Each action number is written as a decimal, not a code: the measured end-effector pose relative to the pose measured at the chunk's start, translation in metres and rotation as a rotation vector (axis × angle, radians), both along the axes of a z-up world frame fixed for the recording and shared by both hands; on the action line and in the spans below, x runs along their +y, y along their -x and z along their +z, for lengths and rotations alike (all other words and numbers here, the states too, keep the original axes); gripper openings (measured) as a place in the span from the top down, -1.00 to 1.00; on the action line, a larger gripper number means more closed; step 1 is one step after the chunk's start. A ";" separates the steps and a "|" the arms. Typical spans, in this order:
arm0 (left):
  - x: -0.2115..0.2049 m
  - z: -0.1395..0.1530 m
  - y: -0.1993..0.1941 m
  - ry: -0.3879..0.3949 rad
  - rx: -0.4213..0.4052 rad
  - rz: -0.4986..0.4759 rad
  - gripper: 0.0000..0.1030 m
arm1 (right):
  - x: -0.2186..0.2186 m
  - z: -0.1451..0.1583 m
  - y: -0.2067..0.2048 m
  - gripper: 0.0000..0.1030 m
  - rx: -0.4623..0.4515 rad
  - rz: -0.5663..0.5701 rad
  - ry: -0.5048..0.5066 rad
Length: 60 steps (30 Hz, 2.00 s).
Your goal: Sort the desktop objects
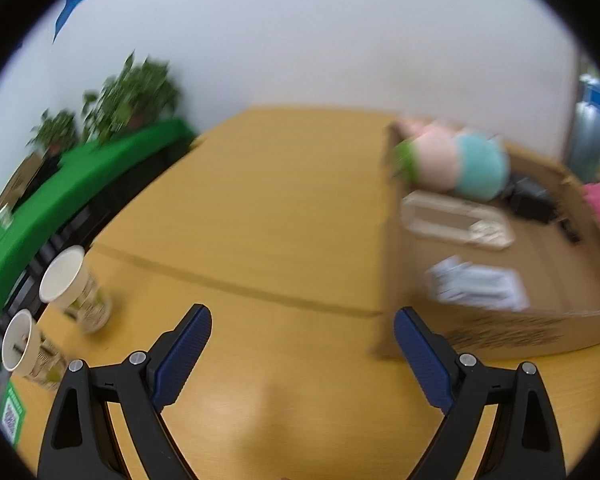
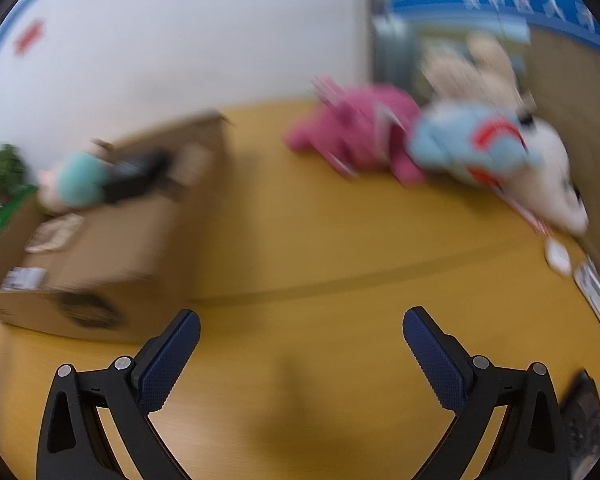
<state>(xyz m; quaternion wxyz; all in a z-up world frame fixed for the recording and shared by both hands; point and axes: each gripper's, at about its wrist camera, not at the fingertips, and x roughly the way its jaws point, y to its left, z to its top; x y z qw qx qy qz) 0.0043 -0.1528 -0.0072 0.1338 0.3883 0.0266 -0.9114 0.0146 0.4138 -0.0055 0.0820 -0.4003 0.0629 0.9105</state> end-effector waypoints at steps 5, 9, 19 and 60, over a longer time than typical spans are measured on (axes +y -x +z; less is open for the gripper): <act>-0.057 -0.051 0.017 -0.058 -0.189 0.077 -0.88 | 0.042 -0.033 0.021 -1.00 -0.124 0.026 0.018; -0.069 -0.060 0.023 -0.094 -0.156 0.035 -1.00 | 0.054 -0.044 0.032 -1.00 -0.128 0.025 -0.018; -0.053 -0.063 0.043 -0.085 -0.128 -0.057 -1.00 | 0.085 -0.044 0.033 -1.00 -0.120 0.034 -0.017; -0.059 -0.064 0.047 -0.089 -0.128 -0.057 -1.00 | 0.086 -0.041 0.033 -1.00 -0.123 0.046 -0.021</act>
